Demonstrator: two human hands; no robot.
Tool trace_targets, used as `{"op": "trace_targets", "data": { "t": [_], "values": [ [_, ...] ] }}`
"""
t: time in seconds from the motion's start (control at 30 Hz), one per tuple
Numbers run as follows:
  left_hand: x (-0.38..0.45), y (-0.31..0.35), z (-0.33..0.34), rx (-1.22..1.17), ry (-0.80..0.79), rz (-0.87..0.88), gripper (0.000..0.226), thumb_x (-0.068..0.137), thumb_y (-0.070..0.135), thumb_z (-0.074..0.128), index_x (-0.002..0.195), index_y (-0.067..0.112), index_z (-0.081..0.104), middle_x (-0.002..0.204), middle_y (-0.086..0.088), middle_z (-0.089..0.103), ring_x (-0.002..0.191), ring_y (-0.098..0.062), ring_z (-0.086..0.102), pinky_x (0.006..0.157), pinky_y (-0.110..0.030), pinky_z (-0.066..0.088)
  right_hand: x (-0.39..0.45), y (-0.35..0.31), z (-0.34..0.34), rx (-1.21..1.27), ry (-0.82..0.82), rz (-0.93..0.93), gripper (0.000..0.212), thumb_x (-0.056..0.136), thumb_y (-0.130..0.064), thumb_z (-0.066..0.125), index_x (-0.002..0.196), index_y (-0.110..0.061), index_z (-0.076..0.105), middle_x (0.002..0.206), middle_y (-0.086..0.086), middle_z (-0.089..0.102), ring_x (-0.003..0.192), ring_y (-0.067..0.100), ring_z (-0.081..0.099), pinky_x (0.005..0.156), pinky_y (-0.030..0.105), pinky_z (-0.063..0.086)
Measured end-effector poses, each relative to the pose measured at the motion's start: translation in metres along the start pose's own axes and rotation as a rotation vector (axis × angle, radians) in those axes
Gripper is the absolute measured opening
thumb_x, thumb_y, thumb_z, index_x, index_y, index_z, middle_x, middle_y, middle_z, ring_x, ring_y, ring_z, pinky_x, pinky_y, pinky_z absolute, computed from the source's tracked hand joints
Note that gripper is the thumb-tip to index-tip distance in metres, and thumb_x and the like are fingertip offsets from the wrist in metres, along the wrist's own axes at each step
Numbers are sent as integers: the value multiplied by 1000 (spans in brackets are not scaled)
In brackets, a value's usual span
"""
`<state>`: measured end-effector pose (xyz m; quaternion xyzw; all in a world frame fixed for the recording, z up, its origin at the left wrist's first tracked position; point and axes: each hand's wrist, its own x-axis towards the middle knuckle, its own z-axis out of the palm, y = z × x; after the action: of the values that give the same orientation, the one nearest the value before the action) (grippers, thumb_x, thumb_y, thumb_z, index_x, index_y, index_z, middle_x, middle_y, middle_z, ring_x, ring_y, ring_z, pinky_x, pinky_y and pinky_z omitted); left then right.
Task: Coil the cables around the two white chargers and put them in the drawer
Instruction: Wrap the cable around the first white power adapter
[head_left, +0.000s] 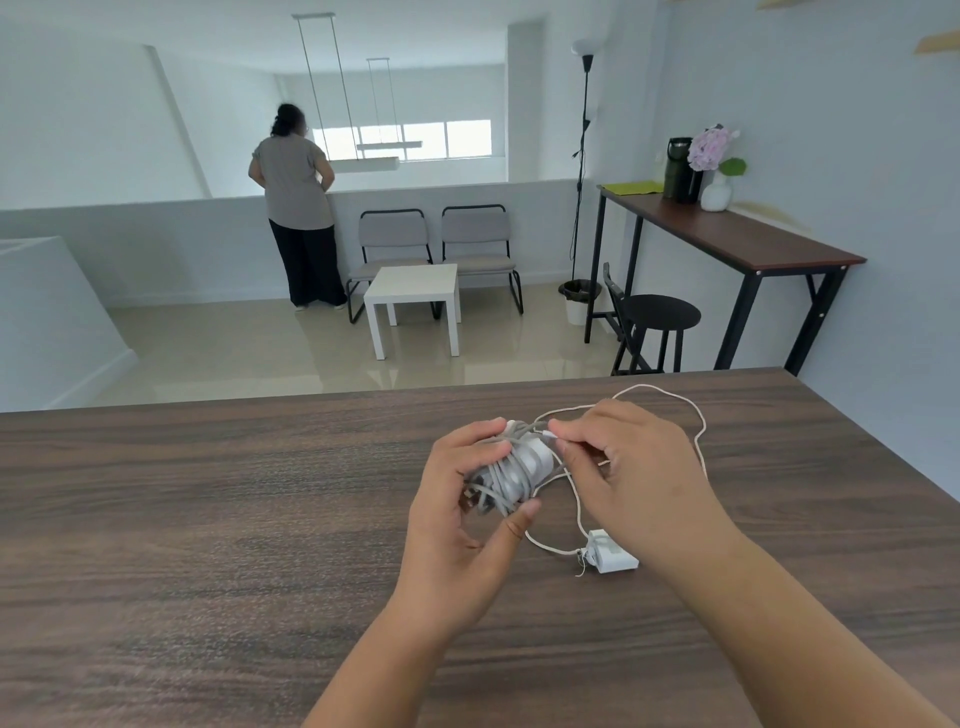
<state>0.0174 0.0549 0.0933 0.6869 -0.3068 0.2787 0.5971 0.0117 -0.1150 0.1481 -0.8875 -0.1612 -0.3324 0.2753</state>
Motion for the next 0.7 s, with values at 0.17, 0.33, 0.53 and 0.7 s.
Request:
{"op": "trace_targets", "data": {
  "t": [0.17,0.33,0.53,0.7],
  "values": [
    [6,5,-5,225,-83,184,50,77,-1,77,117,16,53,131,-9,53,125,-24,54,98,-41,49,1,-7,-1,-72,3,-20,16,83,-18,59,83,-12,75,65,0,60,63,22,59,57,31,52],
    [7,3,-9,437,-161,347,51,76,0,78,117,18,52,135,0,48,121,-24,54,94,-43,49,0,-11,2,-25,62,133,5,77,-12,74,75,-16,76,61,-2,65,56,14,59,57,15,44],
    [6,2,-10,384,-117,335,47,77,3,78,115,16,53,133,-2,49,121,-24,55,92,-43,51,-5,-13,1,122,144,158,4,76,-7,76,75,-10,75,64,-3,68,72,10,59,63,15,46],
    [8,3,-6,347,-105,336,45,77,4,78,114,14,54,132,-3,50,120,-26,56,93,-43,51,-3,-9,1,138,204,146,4,75,-7,75,72,-9,74,62,-1,67,66,12,60,59,23,48]
  ]
}}
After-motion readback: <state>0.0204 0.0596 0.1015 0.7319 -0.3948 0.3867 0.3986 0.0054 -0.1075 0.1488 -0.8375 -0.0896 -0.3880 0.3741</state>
